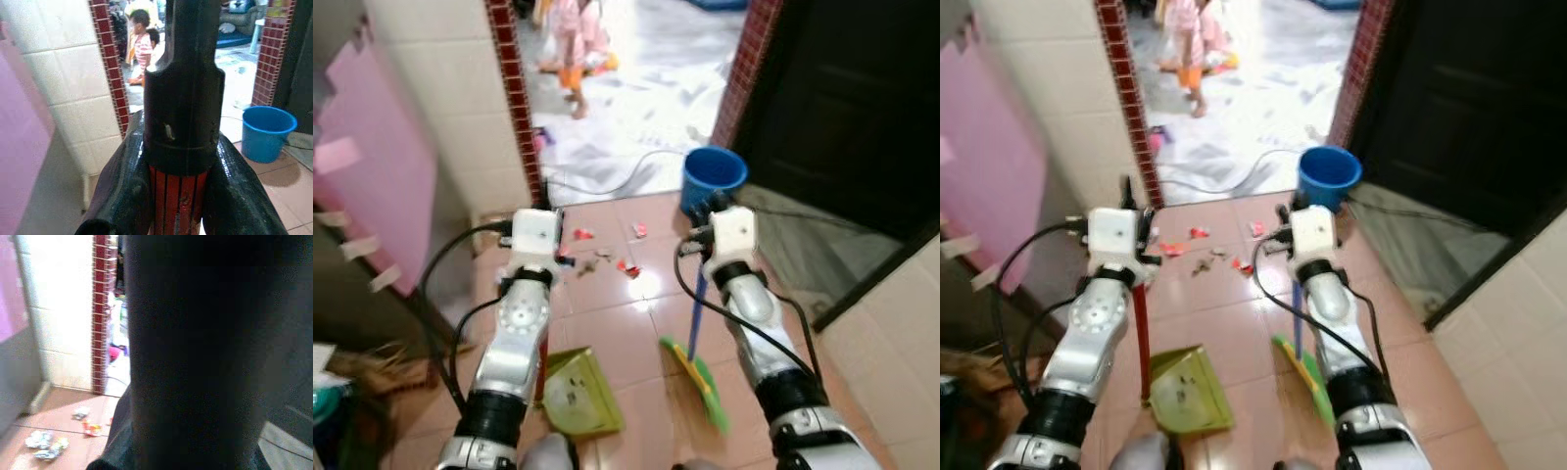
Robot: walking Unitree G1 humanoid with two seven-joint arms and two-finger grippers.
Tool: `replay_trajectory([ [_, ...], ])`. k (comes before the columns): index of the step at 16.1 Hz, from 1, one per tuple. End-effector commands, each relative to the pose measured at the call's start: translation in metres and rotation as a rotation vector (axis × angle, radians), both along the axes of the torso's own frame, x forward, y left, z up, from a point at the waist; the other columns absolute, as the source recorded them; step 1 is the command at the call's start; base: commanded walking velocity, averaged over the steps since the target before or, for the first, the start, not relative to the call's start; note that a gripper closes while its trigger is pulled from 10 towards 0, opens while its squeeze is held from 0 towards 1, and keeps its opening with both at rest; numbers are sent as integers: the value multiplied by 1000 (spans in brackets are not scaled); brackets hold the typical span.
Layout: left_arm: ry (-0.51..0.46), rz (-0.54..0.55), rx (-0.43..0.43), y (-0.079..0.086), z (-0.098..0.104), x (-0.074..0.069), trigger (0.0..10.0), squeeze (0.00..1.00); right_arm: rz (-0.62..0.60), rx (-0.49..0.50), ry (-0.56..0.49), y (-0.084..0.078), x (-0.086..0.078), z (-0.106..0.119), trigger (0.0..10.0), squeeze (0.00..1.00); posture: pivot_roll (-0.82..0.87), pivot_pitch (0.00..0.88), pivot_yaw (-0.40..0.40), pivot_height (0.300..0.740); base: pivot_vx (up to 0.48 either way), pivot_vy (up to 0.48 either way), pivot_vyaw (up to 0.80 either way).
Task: Sweep floor
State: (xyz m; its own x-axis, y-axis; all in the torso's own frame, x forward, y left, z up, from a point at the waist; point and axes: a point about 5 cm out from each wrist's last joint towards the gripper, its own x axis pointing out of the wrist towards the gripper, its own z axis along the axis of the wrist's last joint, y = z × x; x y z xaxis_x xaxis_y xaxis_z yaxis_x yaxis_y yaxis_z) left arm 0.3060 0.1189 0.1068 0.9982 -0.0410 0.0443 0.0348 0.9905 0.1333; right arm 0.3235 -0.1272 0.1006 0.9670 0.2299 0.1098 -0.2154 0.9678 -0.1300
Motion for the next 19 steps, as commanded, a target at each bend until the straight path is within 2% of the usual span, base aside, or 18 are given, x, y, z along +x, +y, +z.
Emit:
replay_trajectory([
  [1,-58,-6,8,-2,13,3,10000,0,5,18,-22,2,2,6,10000,0,3,0,-10,740,0,480,0],
  [9,-90,2,23,0,14,1,10000,0,17,20,-26,5,2,7,10000,0,7,0,-10,740,0,467,0],
  [13,-68,48,80,12,-2,-6,10000,0,32,21,-22,8,2,5,10000,0,14,0,-15,740,0,0,742],
  [16,-22,97,71,21,-14,-12,10000,0,49,23,-18,13,2,4,10000,0,22,0,-20,740,0,0,800],
  [19,7,126,43,24,-22,-16,10000,0,59,28,-13,16,2,3,10000,0,29,0,-22,740,0,0,0],
])
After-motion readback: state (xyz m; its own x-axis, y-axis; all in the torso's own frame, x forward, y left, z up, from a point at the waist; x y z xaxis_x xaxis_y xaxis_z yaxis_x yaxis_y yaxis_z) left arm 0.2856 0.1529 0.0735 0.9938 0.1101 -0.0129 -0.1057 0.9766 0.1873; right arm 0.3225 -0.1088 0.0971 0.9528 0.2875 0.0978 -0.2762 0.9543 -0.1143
